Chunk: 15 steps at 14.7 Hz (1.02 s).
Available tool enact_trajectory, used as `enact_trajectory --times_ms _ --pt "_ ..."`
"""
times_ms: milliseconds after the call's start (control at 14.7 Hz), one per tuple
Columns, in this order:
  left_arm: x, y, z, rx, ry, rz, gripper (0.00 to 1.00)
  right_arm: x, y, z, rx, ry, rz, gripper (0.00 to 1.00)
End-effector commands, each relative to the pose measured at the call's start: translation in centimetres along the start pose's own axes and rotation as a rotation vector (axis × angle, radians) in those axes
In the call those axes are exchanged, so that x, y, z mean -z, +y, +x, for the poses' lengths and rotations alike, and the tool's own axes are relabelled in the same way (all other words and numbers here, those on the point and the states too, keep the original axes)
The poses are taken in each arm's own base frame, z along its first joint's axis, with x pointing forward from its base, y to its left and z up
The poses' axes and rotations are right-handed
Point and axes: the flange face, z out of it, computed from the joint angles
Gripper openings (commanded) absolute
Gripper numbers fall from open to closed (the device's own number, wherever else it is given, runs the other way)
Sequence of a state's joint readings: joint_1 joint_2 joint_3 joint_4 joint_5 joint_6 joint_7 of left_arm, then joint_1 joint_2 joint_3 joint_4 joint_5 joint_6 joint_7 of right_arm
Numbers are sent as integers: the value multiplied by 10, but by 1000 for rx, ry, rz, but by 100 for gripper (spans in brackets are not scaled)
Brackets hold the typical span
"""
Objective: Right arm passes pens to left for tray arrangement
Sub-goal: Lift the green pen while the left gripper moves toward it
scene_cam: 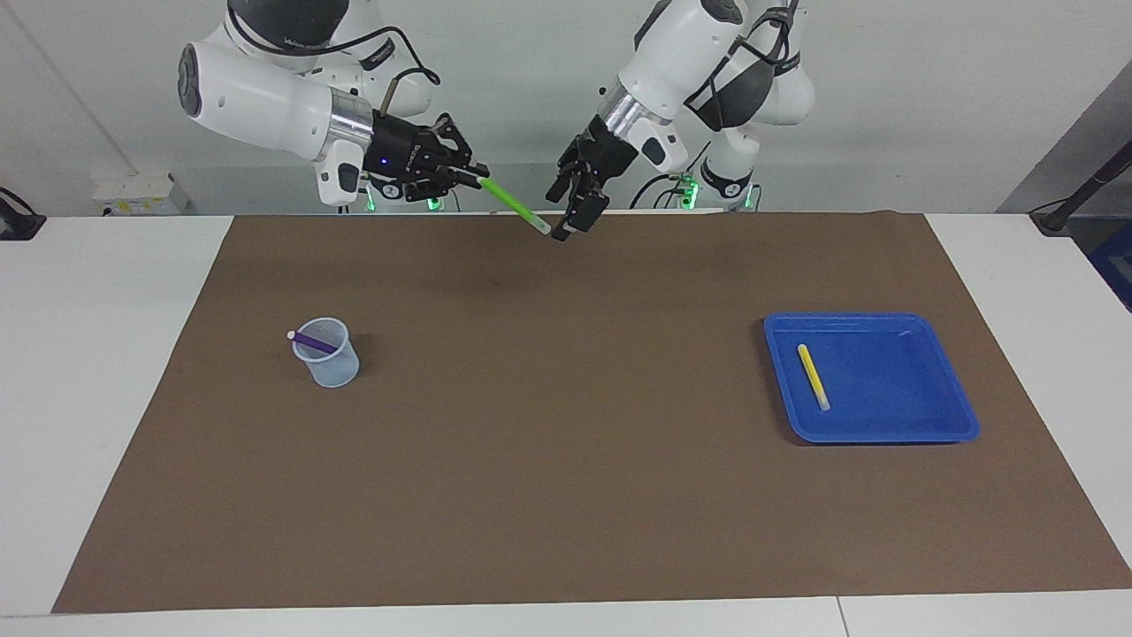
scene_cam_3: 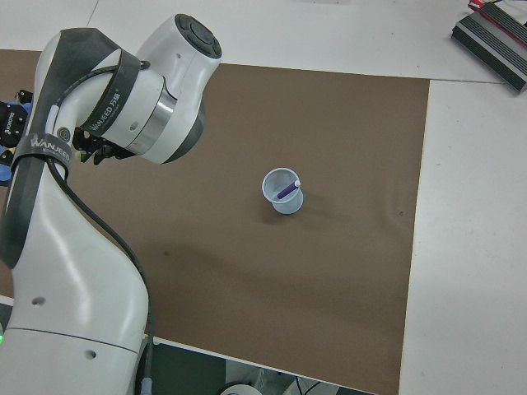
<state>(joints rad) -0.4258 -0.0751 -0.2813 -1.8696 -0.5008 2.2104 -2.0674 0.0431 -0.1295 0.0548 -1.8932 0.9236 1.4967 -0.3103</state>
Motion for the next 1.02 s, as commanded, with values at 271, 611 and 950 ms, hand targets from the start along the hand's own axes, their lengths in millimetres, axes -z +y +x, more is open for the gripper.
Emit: enact_trajectory --times_ms 271,611,950 --pt "-10 -24 -31 16 -23 28 91 -4 0 -15 47 25 72 0" --pt "-10 -31 -41 0 -27 30 84 -4 -1 -15 53 28 73 0" --pt "-14 -37 -43 -15 -9 24 76 -3 -1 -15 53 29 72 0"
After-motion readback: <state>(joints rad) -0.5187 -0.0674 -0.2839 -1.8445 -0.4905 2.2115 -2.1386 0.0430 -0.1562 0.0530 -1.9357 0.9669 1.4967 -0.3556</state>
